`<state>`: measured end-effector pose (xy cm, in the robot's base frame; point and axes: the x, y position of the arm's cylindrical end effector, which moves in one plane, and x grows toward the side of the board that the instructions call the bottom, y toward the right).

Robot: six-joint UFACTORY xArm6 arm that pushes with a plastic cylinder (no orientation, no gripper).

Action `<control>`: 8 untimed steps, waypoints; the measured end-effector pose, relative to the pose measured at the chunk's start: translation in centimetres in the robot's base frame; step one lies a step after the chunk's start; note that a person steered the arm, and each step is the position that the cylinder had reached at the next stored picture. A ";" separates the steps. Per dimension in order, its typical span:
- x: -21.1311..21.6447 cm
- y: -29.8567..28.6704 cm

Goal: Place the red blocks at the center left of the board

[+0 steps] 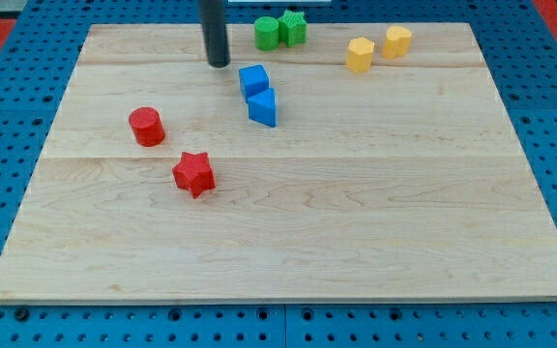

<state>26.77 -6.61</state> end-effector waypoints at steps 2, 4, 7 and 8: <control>7.8 1.5; 12.3 -3.6; 10.7 -11.7; 10.6 -9.1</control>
<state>37.35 -15.72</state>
